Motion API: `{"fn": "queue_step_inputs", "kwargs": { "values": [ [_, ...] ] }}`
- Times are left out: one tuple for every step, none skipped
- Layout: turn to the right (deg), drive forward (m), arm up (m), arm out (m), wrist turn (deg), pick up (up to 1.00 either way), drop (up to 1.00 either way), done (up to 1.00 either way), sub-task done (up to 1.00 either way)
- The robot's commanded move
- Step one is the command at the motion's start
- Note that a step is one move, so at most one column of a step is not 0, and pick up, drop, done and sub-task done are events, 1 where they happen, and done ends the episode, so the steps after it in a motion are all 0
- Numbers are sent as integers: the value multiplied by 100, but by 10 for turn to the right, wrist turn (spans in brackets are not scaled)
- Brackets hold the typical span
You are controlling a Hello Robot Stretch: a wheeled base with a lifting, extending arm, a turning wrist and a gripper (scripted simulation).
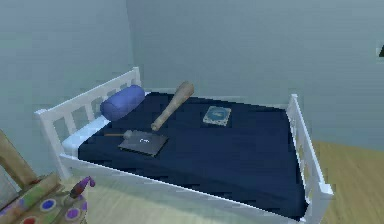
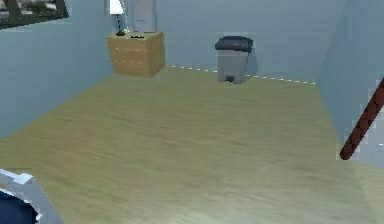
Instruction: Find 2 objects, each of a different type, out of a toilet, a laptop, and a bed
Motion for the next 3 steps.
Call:
{"fn": "queue_step_inputs", "kwargs": {
  "values": [
    [60,0,0,0,0,0,0,0,0],
    [0,30,0,0,0,0,0,0,0],
    [0,0,0,0,0,0,0,0,100]
  ]
}}
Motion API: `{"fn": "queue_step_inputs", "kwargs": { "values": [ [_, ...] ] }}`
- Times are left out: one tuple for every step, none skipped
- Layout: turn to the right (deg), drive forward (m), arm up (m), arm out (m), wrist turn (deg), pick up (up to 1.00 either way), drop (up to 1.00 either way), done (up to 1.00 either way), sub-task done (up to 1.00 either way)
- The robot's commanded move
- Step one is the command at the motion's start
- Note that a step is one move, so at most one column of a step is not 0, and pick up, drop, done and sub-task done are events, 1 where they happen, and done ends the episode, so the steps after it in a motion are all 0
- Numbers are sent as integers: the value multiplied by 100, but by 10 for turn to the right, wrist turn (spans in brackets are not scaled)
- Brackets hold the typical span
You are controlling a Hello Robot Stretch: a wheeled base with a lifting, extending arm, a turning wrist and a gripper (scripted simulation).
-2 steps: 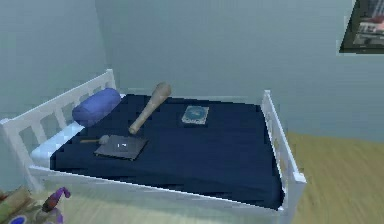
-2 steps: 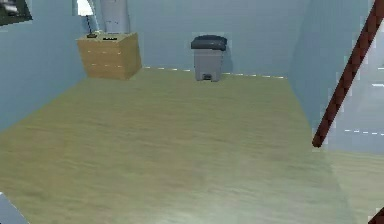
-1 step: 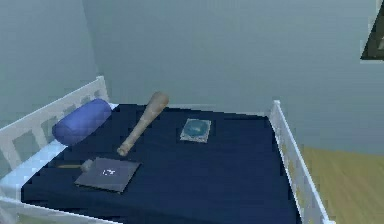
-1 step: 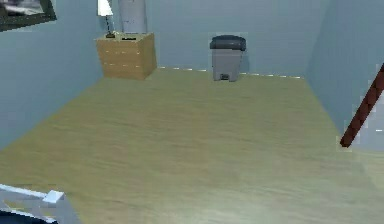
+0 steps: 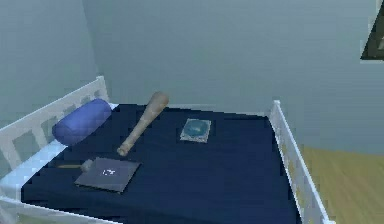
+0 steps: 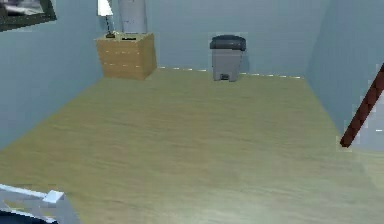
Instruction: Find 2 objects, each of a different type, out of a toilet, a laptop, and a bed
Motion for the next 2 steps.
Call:
{"fn": "queue_step_inputs", "kwargs": {
  "values": [
    [-270,0,0,0,0,0,0,0,0],
    [0,0,0,0,0,0,0,100,0]
  ]
}}
